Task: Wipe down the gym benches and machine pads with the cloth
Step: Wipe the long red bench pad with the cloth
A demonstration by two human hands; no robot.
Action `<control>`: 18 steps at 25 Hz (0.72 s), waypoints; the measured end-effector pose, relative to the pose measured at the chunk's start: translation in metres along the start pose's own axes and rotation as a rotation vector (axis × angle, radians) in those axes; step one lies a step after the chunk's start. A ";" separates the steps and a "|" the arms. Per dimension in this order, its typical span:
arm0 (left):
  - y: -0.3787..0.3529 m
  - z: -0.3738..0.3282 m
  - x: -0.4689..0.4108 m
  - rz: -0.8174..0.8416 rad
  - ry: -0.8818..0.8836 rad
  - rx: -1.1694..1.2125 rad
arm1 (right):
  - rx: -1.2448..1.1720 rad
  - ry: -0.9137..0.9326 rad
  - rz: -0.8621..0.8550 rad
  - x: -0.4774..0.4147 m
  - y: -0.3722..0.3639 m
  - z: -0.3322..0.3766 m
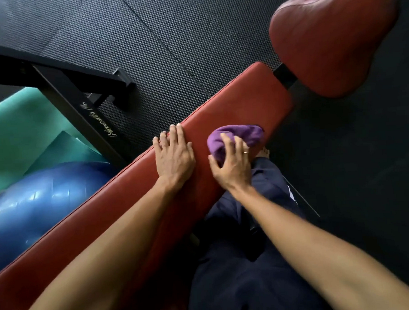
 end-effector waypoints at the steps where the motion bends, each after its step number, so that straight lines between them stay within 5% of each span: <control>1: 0.000 -0.005 -0.005 0.007 0.000 0.005 | -0.009 0.028 0.003 -0.002 -0.004 0.010; 5: -0.003 -0.027 -0.028 0.025 -0.043 -0.003 | 0.028 0.074 -0.030 -0.058 -0.002 -0.008; 9: -0.007 -0.040 -0.040 0.012 -0.061 -0.035 | -0.025 -0.246 -0.180 -0.054 0.013 -0.082; 14: -0.005 -0.041 -0.038 0.009 -0.050 -0.041 | -0.183 -0.230 -0.204 0.028 -0.003 -0.044; 18: -0.006 -0.041 -0.038 0.022 -0.052 -0.052 | -0.208 -0.247 -0.244 0.013 -0.010 -0.056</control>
Point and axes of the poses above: each hand's wrist, its own x-axis away from the middle knuckle, its own y-axis out of the back of the hand, z = x × y, the point moved 8 cm from there along -x, towards the middle knuckle, and after that the axes turned 7 degrees about z, right-handed, at the moved point
